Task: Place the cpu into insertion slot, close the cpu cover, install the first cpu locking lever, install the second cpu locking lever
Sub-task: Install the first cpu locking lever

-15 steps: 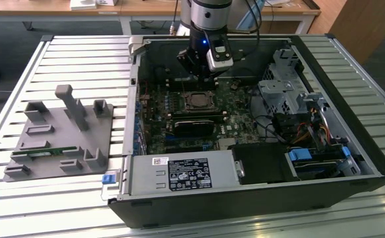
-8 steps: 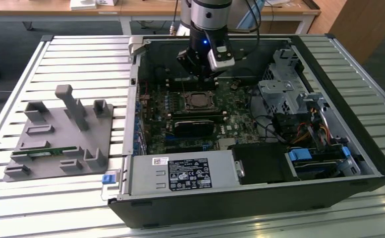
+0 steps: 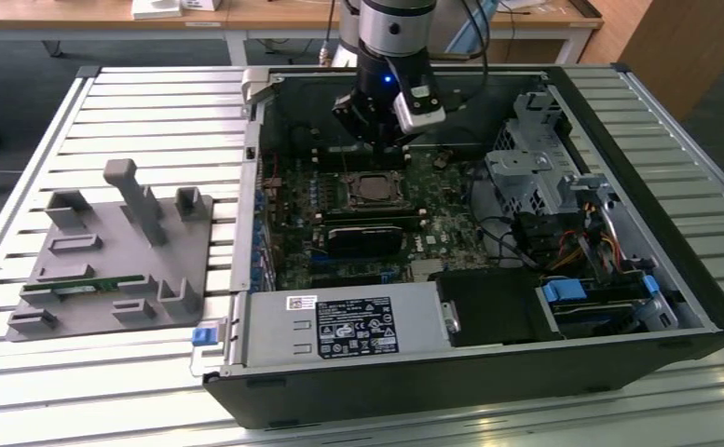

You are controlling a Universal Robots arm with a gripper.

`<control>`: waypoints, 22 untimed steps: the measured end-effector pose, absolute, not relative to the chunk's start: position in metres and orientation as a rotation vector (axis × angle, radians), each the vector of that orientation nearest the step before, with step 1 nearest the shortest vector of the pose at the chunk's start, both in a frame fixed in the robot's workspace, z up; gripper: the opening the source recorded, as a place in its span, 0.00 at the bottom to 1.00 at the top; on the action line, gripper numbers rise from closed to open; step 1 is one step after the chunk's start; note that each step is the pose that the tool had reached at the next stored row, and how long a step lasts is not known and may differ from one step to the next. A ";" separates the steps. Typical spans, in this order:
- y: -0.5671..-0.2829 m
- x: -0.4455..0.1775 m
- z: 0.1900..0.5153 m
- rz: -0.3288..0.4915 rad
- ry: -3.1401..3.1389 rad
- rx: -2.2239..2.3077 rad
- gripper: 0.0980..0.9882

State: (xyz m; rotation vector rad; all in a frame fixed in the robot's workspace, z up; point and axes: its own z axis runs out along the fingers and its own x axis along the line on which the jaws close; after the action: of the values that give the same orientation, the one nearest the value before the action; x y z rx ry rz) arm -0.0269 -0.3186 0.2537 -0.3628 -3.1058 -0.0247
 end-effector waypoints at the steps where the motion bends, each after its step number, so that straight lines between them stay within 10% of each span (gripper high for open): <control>1: -0.319 -0.027 0.254 -0.024 -3.107 -0.352 0.01; 22: -0.319 -0.052 0.253 -0.106 -3.125 -0.174 0.01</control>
State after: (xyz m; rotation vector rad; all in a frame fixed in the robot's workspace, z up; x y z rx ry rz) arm -0.0521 -0.3190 0.2531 -0.1736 -3.1253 -0.1057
